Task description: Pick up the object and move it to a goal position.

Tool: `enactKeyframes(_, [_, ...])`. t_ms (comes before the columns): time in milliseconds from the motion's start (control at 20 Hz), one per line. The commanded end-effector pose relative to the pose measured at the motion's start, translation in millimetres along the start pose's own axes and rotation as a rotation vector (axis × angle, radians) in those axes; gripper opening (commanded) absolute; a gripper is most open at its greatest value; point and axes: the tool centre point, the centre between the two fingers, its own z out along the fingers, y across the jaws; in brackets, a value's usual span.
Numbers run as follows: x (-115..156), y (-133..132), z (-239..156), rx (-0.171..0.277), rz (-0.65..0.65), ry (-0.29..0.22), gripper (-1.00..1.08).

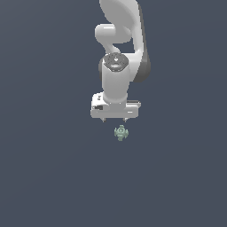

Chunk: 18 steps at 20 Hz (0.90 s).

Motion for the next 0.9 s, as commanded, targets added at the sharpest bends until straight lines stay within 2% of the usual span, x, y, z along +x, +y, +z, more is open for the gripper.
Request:
enactKeyframes(0, [0.0,0.0,0.0,0.000,0.000,0.000,1.00])
enactKeyframes(450, [8.5,-2.7,-0.6,-0.014,-0.053,0.028,1.00])
enactKeyframes(850, [8.2,-4.0,2.8,-0.014,-0.077,0.027,1.00])
